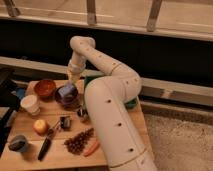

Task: Wipe purple bowl with sponge

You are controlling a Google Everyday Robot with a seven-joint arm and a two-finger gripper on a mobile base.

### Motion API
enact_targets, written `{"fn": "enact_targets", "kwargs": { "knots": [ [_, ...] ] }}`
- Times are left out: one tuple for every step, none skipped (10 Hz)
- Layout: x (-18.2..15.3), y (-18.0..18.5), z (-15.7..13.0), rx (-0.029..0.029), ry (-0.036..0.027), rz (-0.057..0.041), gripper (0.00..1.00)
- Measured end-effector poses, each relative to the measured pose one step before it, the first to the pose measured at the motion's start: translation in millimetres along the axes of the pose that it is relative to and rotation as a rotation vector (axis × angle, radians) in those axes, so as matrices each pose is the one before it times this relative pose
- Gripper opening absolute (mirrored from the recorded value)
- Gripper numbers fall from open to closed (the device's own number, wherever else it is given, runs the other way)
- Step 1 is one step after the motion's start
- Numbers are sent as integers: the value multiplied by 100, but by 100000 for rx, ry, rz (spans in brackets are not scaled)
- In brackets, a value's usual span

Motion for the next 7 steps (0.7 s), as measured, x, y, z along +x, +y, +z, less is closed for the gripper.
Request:
{"fn": "enact_targets", "kwargs": {
  "knots": [
    [-351, 615, 411, -282, 818, -342, 0],
    [187, 503, 350, -140, 1300, 438, 0],
    [444, 163, 81, 153, 910, 459, 0],
    [639, -25, -28, 301, 534, 673, 0],
    [1664, -701, -422, 707, 492, 1589, 0],
    [1011, -686, -518, 107, -297, 822, 0],
    [978, -831, -428, -18, -226, 900, 0]
  ]
}}
